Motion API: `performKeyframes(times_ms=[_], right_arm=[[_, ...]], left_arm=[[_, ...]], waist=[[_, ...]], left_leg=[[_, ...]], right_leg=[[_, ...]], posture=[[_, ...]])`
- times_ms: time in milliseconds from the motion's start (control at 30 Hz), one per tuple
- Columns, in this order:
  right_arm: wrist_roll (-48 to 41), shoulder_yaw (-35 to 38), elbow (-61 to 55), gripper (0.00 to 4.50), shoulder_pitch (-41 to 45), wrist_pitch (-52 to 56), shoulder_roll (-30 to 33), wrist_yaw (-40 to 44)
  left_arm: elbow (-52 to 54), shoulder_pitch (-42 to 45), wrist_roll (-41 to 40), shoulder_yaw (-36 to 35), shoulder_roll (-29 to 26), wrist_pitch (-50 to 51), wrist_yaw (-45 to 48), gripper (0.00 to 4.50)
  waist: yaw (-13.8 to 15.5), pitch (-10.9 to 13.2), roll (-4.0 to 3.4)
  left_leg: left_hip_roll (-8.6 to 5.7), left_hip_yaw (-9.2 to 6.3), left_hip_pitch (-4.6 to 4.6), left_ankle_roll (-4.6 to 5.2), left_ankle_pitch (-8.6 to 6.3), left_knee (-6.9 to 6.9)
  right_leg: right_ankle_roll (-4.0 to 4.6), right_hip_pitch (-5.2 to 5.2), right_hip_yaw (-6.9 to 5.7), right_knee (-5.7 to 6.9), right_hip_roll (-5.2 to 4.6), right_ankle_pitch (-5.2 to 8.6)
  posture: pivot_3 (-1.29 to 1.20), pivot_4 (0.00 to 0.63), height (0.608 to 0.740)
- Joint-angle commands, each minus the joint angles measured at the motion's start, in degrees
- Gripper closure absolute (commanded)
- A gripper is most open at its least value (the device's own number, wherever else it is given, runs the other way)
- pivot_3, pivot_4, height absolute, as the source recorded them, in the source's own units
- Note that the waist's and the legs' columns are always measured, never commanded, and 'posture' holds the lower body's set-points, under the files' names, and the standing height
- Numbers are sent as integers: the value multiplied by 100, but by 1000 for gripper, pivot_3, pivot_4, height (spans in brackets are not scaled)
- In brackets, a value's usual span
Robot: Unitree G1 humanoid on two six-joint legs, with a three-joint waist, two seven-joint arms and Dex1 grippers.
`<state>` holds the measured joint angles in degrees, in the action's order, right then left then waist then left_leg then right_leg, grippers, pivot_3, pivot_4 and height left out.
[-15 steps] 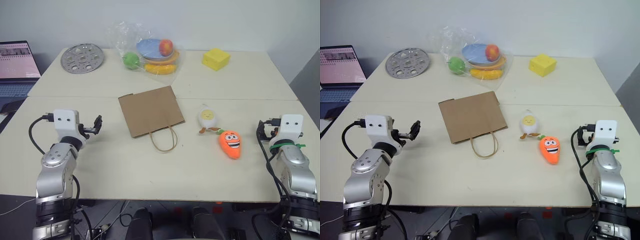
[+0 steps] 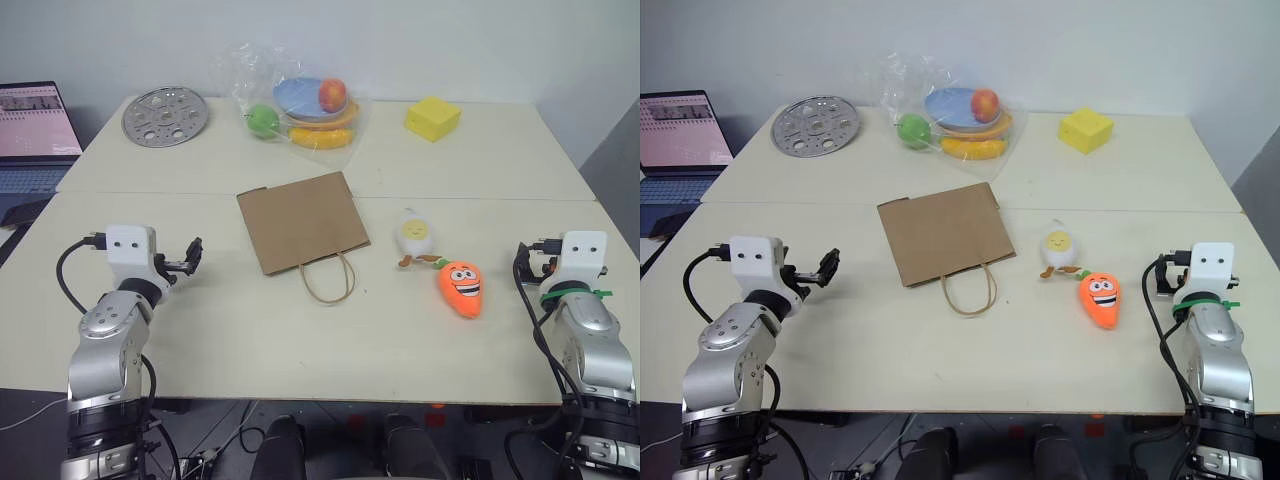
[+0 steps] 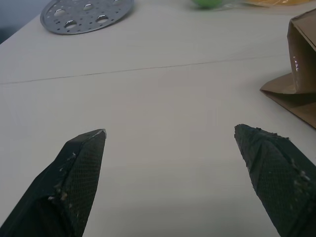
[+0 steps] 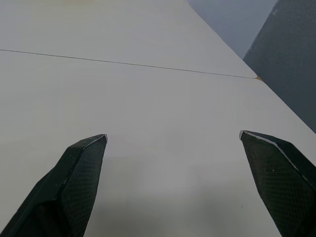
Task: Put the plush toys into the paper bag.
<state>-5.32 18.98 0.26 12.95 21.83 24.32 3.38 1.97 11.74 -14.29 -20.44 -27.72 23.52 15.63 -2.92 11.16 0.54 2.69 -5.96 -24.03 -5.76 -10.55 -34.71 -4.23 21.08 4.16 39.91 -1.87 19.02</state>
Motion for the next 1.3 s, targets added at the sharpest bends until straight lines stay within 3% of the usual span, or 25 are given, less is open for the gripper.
performKeyframes(times_ms=[33, 533, 700, 833, 933, 1033, 1167, 1300], right_arm=[[40, 81, -223, 0, 31, -33, 93, -21], [-141, 175, -262, 0, 15, -83, 253, 355], [-721, 180, -411, 0, 233, -182, 780, 1486], [-1552, -349, -808, 0, 545, -306, 1589, 3646], [-2509, -491, -1443, 0, 675, 445, 1701, 4284], [-3150, -629, -2193, 0, 604, 1103, 1857, 4518], [-3685, -804, -3528, 0, 133, 1574, 2216, 4676], [-4182, -702, -4080, 0, 143, 1894, 2281, 4399]], left_arm=[[302, 39, -117, -47, -8, 19, 36, 41], [357, 40, -321, 76, -69, 29, 330, 41], [367, 114, -557, 242, -709, -234, 1577, 41], [461, 406, -946, 761, -1315, -500, 3317, 41], [430, 578, -688, 1444, -1506, -1052, 4168, 41], [93, 824, -278, 2026, -1573, -1639, 4694, 41], [-576, 1249, 219, 2747, -1268, -2638, 5151, 41], [-1233, 1566, 484, 3027, -1011, -3308, 5311, 41]], waist=[[0, 0, 0], [1, 0, 0], [-4, 2, 0], [-29, 6, -4], [-29, 4, -2], [-14, 5, -3], [76, 5, -4], [101, 5, 0]], left_leg=[[0, 0, 0, 0, 0, 0], [0, 0, 0, 0, 0, 0], [0, 2, 0, 0, 0, 0], [0, 4, 0, 0, 0, 1], [3, 4, 0, 1, 0, 5], [3, 2, -3, 1, -1, 18], [3, -5, -23, 1, -1, 19], [2, -6, -36, 2, -1, 13]], right_leg=[[0, 0, 0, 0, 0, 0], [0, 0, 0, 0, 0, 0], [0, 2, 0, 0, 0, 0], [0, 0, 0, -5, 0, 0], [-1, -2, -1, -14, 1, 1], [0, -3, -3, -26, 2, 0], [0, 8, -10, -42, 2, 0], [-1, 9, -12, -54, 2, 0]], posture=[[0, 150, 740], [0, 150, 740], [0, 150, 740], [0, 150, 740], [0, 150, 740], [0, 150, 740], [0, 150, 740], [0, 150, 740]])
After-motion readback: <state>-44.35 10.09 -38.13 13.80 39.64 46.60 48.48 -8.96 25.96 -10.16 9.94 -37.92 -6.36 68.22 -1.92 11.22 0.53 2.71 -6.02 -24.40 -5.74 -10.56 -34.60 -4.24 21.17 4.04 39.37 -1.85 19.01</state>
